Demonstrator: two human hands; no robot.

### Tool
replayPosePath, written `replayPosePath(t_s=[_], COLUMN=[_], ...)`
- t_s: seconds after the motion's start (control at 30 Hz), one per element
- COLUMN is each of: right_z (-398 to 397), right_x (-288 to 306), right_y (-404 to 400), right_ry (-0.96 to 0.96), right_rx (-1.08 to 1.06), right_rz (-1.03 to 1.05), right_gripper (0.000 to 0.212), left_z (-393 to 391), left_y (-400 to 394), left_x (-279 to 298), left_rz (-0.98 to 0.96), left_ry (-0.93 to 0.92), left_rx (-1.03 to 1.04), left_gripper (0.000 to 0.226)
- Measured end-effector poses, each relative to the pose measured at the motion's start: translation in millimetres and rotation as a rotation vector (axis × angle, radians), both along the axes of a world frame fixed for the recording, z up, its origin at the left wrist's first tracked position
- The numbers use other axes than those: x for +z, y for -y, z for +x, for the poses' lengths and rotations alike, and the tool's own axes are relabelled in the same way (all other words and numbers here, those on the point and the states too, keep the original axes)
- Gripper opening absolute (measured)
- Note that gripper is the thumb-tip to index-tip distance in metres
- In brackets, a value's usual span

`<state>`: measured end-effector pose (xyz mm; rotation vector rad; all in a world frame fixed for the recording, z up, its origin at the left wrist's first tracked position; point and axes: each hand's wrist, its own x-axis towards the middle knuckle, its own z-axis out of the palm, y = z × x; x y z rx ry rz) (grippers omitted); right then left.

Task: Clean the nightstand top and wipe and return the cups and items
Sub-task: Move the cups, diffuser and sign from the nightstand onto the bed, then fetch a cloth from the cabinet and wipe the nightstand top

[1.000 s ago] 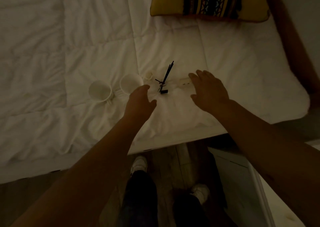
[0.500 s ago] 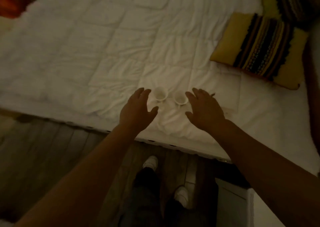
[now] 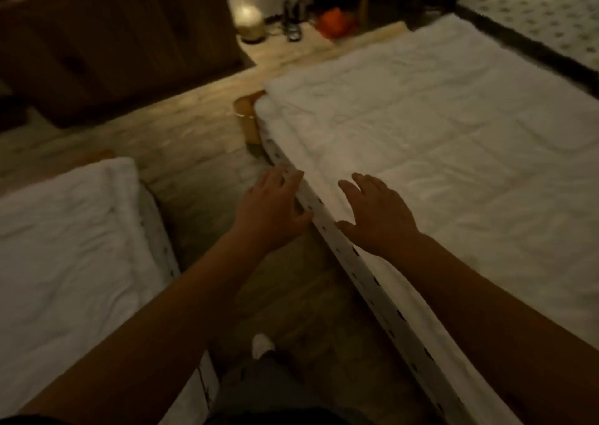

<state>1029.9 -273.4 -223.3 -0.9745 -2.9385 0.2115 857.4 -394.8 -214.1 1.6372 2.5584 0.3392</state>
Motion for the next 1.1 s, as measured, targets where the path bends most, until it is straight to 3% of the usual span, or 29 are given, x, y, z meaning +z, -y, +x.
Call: replayPosePath(t_s=[0.2, 0.5, 0.73, 1.1], right_z=[-161.9, -314.1, -397.4, -554.6], right_x=[34.5, 50.2, 29.9, 19.7], right_y=[33.9, 37.5, -17.7, -186.1], right_ry=[-0.011, -0.081, -0.056, -0.02], right_rx=[0.215, 0.352, 0.359, 0.444], right_rz=[0.032, 0.043, 0.043, 0.062], right_gripper=[0.086, 0.089, 0.086, 0.087], left_z=[-118.2, -246.1, -317.0, -458.9], left_y=[71.1, 107.7, 57.2, -99.0], left_x=[24.7, 40.5, 40.2, 50.3], left_rz=[-0.021, -0.004, -0.03, -0.081], left_ry=[-0.061, -0.07, -0.054, -0.024], left_rx=[0.172, 0.301, 0.34, 0.403], left_gripper=[0.079, 0.082, 0.081, 0.082])
